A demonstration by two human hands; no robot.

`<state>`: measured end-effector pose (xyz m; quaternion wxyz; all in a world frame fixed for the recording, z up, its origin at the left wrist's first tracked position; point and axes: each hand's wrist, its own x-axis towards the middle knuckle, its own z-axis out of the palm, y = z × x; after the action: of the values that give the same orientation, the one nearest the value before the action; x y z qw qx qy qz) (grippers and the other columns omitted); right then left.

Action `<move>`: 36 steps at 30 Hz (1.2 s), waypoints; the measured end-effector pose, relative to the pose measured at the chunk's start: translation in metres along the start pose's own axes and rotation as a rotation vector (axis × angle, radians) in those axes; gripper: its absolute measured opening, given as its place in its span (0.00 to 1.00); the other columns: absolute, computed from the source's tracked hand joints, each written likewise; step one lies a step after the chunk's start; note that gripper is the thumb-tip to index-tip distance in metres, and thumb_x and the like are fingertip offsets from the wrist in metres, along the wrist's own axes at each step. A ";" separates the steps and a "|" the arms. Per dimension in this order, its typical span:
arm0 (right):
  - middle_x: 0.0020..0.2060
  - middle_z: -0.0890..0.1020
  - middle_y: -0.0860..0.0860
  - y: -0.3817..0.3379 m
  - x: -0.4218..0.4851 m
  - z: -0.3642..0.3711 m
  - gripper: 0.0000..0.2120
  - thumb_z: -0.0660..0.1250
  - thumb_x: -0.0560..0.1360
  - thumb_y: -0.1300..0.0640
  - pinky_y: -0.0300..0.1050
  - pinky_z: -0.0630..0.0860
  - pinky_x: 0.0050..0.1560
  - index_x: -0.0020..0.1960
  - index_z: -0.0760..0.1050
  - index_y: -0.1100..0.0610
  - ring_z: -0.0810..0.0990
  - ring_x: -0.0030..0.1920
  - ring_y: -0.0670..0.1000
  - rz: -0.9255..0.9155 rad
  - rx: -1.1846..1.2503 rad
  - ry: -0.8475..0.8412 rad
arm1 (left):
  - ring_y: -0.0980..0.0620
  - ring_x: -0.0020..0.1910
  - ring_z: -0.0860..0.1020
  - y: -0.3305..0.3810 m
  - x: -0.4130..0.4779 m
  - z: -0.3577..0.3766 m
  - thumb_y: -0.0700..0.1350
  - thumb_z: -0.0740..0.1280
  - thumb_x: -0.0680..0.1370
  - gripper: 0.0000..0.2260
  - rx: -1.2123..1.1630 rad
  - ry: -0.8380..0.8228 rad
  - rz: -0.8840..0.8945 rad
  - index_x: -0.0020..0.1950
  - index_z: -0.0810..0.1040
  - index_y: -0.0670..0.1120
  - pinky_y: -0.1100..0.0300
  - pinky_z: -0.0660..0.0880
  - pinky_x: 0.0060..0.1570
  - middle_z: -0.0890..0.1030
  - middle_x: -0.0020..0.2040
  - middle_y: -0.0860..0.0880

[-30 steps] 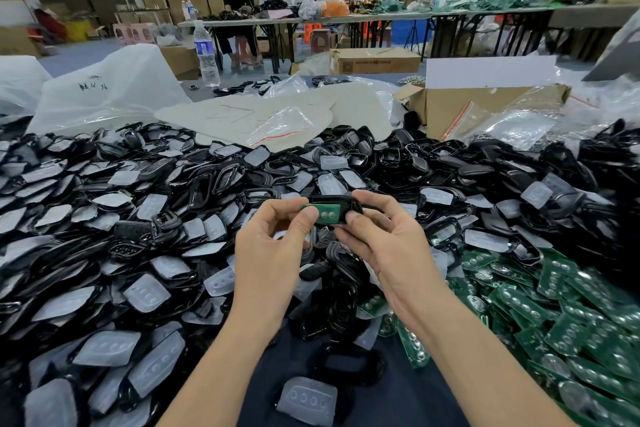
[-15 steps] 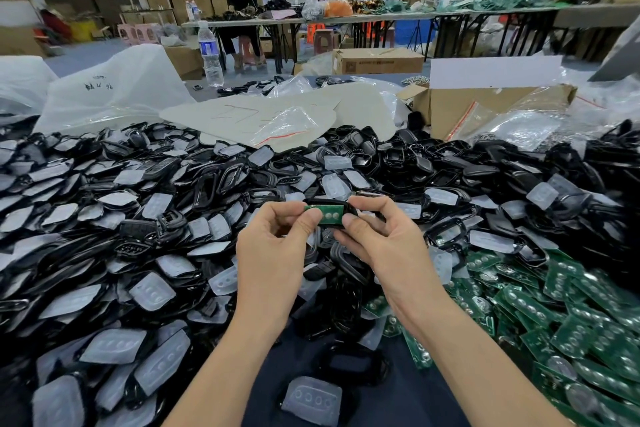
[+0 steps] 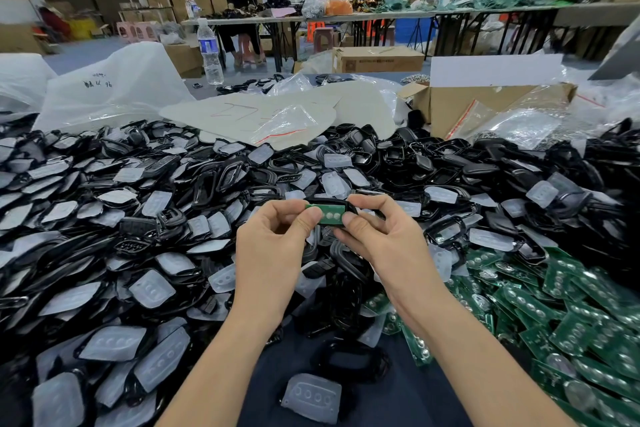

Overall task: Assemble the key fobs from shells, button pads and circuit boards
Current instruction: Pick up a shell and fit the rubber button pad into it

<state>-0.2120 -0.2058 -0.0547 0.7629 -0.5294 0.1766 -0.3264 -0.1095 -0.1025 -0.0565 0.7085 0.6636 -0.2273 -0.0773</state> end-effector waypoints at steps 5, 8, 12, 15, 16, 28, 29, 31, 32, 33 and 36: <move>0.45 0.88 0.53 0.001 -0.001 0.001 0.07 0.69 0.79 0.67 0.37 0.81 0.50 0.53 0.78 0.56 0.87 0.50 0.53 -0.018 -0.040 -0.019 | 0.59 0.38 0.80 0.001 -0.001 0.000 0.45 0.76 0.74 0.04 0.008 0.016 0.013 0.45 0.83 0.51 0.63 0.78 0.43 0.85 0.39 0.54; 0.45 0.88 0.53 0.001 -0.002 0.002 0.06 0.68 0.79 0.66 0.38 0.81 0.50 0.53 0.78 0.57 0.87 0.50 0.53 -0.032 -0.055 -0.026 | 0.59 0.40 0.80 0.000 -0.002 0.001 0.45 0.76 0.75 0.04 0.010 0.018 0.011 0.46 0.82 0.51 0.59 0.79 0.45 0.84 0.39 0.55; 0.46 0.88 0.53 0.000 -0.002 0.002 0.06 0.69 0.79 0.66 0.38 0.81 0.50 0.54 0.77 0.57 0.87 0.51 0.54 -0.042 -0.067 -0.032 | 0.56 0.43 0.81 0.000 -0.003 0.002 0.48 0.75 0.75 0.05 0.031 0.001 0.022 0.47 0.81 0.50 0.51 0.81 0.49 0.84 0.42 0.52; 0.46 0.88 0.52 0.000 -0.002 0.001 0.06 0.69 0.79 0.65 0.39 0.81 0.51 0.54 0.78 0.56 0.87 0.51 0.53 -0.051 -0.083 -0.034 | 0.56 0.42 0.81 0.001 -0.004 0.002 0.49 0.75 0.75 0.06 0.034 -0.017 0.017 0.48 0.81 0.51 0.50 0.81 0.49 0.84 0.42 0.53; 0.46 0.88 0.52 0.000 -0.002 0.001 0.06 0.69 0.79 0.65 0.39 0.82 0.52 0.53 0.78 0.56 0.87 0.51 0.53 -0.053 -0.087 -0.034 | 0.57 0.42 0.80 0.002 -0.005 0.002 0.49 0.75 0.76 0.05 0.033 -0.021 0.015 0.48 0.80 0.51 0.49 0.81 0.48 0.84 0.42 0.54; 0.45 0.88 0.51 -0.002 -0.003 0.000 0.07 0.72 0.77 0.62 0.36 0.81 0.50 0.52 0.78 0.52 0.87 0.48 0.50 -0.068 -0.151 -0.046 | 0.55 0.49 0.80 0.004 -0.010 0.004 0.52 0.75 0.75 0.10 0.042 0.017 0.027 0.50 0.76 0.53 0.46 0.80 0.54 0.81 0.48 0.53; 0.45 0.88 0.51 -0.002 -0.003 0.000 0.07 0.72 0.77 0.62 0.36 0.81 0.50 0.52 0.78 0.53 0.87 0.48 0.50 -0.066 -0.147 -0.044 | 0.55 0.49 0.80 0.004 -0.010 0.004 0.52 0.76 0.75 0.11 0.039 0.022 0.028 0.51 0.75 0.53 0.47 0.80 0.53 0.81 0.48 0.52; 0.45 0.88 0.52 -0.002 -0.002 -0.001 0.07 0.72 0.77 0.63 0.36 0.81 0.49 0.52 0.78 0.54 0.87 0.48 0.50 -0.055 -0.125 -0.039 | 0.55 0.47 0.80 0.004 -0.008 0.004 0.51 0.75 0.75 0.11 0.022 0.000 0.018 0.53 0.75 0.54 0.50 0.80 0.51 0.80 0.48 0.53; 0.45 0.88 0.52 -0.002 -0.002 -0.001 0.07 0.72 0.77 0.63 0.37 0.81 0.50 0.53 0.78 0.55 0.87 0.47 0.50 -0.046 -0.104 -0.037 | 0.55 0.45 0.80 0.003 -0.008 0.004 0.51 0.74 0.76 0.10 0.008 -0.027 0.011 0.53 0.76 0.54 0.52 0.80 0.48 0.81 0.47 0.53; 0.45 0.88 0.52 -0.002 -0.001 -0.002 0.07 0.72 0.77 0.64 0.38 0.82 0.50 0.53 0.78 0.56 0.87 0.47 0.50 -0.037 -0.079 -0.036 | 0.56 0.43 0.80 0.003 -0.007 0.004 0.51 0.74 0.76 0.09 -0.006 -0.056 0.008 0.54 0.78 0.54 0.54 0.80 0.45 0.82 0.45 0.53; 0.44 0.88 0.52 -0.001 0.001 -0.003 0.08 0.72 0.77 0.64 0.39 0.82 0.51 0.54 0.77 0.57 0.87 0.46 0.50 -0.025 -0.028 -0.042 | 0.56 0.38 0.79 0.003 -0.006 0.003 0.49 0.72 0.78 0.04 -0.021 -0.102 0.034 0.50 0.81 0.51 0.62 0.78 0.39 0.83 0.42 0.49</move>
<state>-0.2138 -0.2085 -0.0552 0.7549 -0.5487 0.1585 -0.3223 -0.1169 -0.1025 -0.0551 0.7043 0.6473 -0.2735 -0.1012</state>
